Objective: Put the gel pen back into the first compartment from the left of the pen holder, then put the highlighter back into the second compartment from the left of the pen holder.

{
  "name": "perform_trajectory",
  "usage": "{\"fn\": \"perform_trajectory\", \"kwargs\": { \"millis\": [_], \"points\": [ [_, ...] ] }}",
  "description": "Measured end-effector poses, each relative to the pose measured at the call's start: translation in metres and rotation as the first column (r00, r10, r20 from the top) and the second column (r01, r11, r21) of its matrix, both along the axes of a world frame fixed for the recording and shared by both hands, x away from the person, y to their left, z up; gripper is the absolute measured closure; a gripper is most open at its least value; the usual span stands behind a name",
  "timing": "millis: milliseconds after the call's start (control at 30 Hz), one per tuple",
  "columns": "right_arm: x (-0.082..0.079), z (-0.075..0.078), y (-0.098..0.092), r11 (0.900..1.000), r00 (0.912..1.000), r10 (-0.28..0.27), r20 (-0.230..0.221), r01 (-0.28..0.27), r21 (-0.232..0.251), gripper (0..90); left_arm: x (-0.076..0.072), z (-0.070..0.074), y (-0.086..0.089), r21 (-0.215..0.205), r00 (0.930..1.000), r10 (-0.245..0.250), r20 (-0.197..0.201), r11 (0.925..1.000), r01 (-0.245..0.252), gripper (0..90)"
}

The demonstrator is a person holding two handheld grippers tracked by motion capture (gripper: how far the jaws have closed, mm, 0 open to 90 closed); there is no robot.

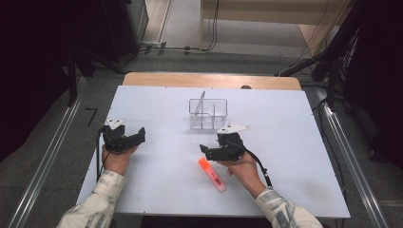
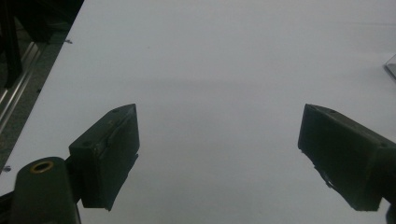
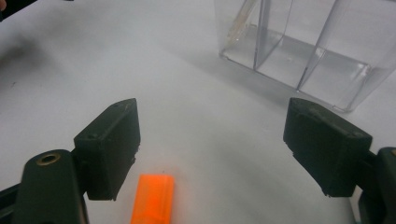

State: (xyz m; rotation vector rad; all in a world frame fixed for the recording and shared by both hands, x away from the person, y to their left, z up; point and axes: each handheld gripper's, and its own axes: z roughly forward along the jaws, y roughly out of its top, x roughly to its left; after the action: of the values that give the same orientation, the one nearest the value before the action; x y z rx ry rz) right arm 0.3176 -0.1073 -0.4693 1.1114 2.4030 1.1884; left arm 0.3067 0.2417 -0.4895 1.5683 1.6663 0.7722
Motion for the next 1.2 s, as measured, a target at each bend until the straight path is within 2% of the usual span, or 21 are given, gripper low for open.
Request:
{"fn": "perform_trajectory", "kwargs": {
  "millis": [433, 933, 1200],
  "points": [
    [-0.013, -0.009, -0.011, 1.0, 1.0, 0.001, -0.004, -0.001, -0.009, 17.4, 0.0, -0.001, -0.001, 0.003, 1.0, 0.0, -0.004, 1.0, 0.0, 13.0],
    [-0.031, -0.019, -0.013, 1.0, 0.9996, 0.021, -0.022, -0.021, -0.013, 17.8, 0.0, 0.0, 0.0, -0.001, 1.0, 0.0, 0.001, 1.0, 0.0, 13.0],
    [-0.037, -0.026, -0.01, 0.999, 0.9994, 0.031, -0.011, -0.032, -0.043, 18.5, -0.001, 0.001, 0.0, -0.003, 1.0, -0.002, 0.005, 1.0, 0.002, 13.0]
  ]
}}
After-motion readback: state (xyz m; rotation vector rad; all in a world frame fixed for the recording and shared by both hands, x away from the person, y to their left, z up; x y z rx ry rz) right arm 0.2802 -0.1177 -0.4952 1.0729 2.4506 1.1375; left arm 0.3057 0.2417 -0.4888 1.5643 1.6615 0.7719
